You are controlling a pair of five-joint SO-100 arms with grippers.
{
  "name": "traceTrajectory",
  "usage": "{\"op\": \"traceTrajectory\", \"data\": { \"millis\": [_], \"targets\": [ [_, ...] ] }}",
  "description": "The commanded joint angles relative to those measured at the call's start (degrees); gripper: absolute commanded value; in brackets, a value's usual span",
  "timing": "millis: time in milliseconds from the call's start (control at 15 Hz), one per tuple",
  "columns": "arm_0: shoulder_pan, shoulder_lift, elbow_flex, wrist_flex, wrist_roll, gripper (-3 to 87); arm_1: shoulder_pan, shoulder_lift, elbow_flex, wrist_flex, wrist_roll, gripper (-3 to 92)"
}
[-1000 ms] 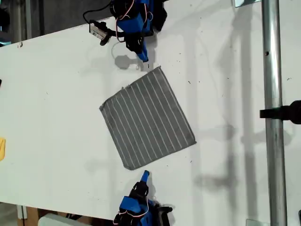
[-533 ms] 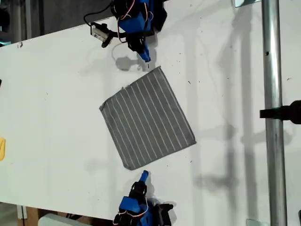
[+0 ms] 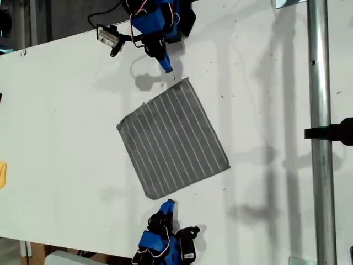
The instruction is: Grasp corners of a towel and fold twice.
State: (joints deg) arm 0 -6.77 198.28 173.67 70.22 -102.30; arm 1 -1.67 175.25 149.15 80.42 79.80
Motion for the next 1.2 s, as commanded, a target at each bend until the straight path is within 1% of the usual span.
{"op": "traceTrajectory", "data": {
  "millis": [0, 67, 200, 333, 533, 600, 667, 733, 800, 867, 933, 1000, 1133],
  "targets": [
    [3.69, -10.20, -9.84, -2.20, -3.52, -2.8, 0.26, -8.35, -10.02, -0.53, -5.27, -0.3],
    [5.71, -23.73, -16.87, -5.89, -4.22, -2.8, 0.53, -11.60, -13.01, -0.26, -7.38, -0.3],
    [10.72, -50.27, -34.72, -10.11, -4.13, -2.8, 0.88, -21.18, -21.36, 0.88, -12.66, -0.3],
    [14.41, -64.60, -45.97, -15.03, -3.25, -2.8, 0.70, -33.66, -33.49, 4.04, -18.98, -0.3],
    [18.81, -78.13, -60.21, -13.89, -3.52, -2.8, 0.62, -50.01, -52.03, 11.60, -26.19, 0.4],
    [20.04, -80.77, -63.72, -13.01, -1.67, -2.7, 0.35, -53.79, -56.95, 13.80, -28.04, 0.7],
    [21.18, -84.29, -68.47, -8.35, -2.20, -2.7, -0.26, -56.07, -60.47, 15.64, -29.18, 1.8],
    [22.32, -87.71, -73.74, -3.87, -2.46, -2.7, -1.14, -57.83, -63.46, 18.63, -29.36, 5.4],
    [23.29, -91.58, -79.72, 0.79, -2.55, -2.6, -1.67, -59.68, -65.83, 22.15, -29.79, 17.1],
    [23.73, -95.54, -85.25, 4.83, -1.67, -2.3, -1.67, -61.44, -66.88, 24.96, -31.20, 25.1],
    [23.82, -98.70, -89.38, 7.82, -1.23, -2.3, -1.41, -62.75, -66.27, 26.02, -32.26, 35.0],
    [23.73, -100.55, -91.76, 8.53, -0.18, -2.3, -1.23, -64.51, -63.98, 25.93, -32.43, 36.7],
    [23.12, -102.92, -95.01, 10.90, 0.70, -2.5, -1.41, -68.03, -56.69, 20.39, -31.82, 38.7]
  ]
}}
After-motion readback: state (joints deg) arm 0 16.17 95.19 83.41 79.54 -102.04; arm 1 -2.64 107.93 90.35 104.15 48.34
